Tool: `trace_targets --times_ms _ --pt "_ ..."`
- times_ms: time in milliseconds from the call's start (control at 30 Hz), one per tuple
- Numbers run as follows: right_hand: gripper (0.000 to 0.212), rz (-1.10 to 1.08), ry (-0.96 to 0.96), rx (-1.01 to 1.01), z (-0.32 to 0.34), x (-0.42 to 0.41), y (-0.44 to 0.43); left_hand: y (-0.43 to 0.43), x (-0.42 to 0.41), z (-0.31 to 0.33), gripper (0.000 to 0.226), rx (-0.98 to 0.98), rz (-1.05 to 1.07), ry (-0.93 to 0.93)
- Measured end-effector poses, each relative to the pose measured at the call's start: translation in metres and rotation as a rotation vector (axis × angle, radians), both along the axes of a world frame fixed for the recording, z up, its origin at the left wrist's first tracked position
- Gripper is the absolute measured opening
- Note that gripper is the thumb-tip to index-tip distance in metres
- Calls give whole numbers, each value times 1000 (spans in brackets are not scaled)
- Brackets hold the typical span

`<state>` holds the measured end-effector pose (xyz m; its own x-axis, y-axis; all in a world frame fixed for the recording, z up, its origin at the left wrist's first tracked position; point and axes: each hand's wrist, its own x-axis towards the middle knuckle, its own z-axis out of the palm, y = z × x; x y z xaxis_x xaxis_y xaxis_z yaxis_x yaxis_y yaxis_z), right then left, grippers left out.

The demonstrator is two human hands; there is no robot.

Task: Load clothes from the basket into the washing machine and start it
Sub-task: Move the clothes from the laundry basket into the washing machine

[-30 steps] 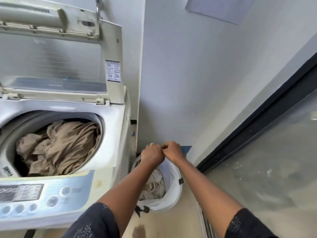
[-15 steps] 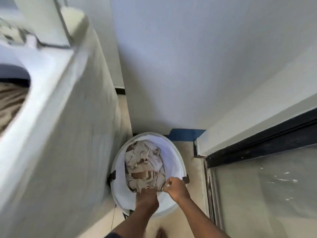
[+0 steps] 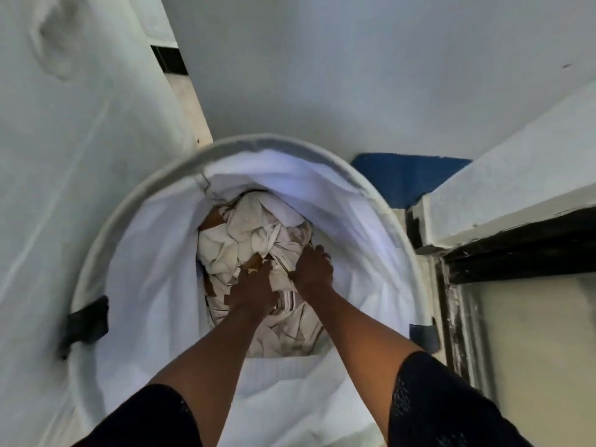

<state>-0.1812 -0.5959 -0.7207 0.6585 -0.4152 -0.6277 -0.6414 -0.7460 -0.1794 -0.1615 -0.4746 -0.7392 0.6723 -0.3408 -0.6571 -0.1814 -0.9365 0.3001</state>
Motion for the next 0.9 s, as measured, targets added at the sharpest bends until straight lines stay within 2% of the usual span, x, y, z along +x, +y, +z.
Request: trace_targets --times_ms 67,167,233,333,400,500,567,667,767,867,900 --pt "67 40 -17 -39 -23 8 0 -5 -1 -21 83 12 5 4" --pt "42 94 13 -6 -31 5 4 -9 -1 -27 58 61 72 -22" --pt "33 210 -32 -48 -17 -5 13 -10 -1 -14 38 108 65 -40" --pt "29 256 -102 -70 22 -24 29 -1 -11 21 33 158 78 -32" --pt "28 254 -140 -88 57 -37 38 9 -21 55 33 145 105 -26" --pt "17 265 -320 -176 118 -53 47 22 -35 113 36 130 40 -61" --pt "22 265 -390 -155 167 -64 48 27 -46 164 32 92 36 -113" --pt "22 280 -463 -219 242 -84 46 36 -60 234 27 33 224 -57" --pt "25 231 -479 -259 319 -102 36 42 -72 310 37 -31 349 23" --pt "9 108 -402 -234 392 -112 18 50 -76 385 42 -17 462 1" --pt "9 79 -441 -250 413 -116 11 54 -75 410 40 -23 479 -5"
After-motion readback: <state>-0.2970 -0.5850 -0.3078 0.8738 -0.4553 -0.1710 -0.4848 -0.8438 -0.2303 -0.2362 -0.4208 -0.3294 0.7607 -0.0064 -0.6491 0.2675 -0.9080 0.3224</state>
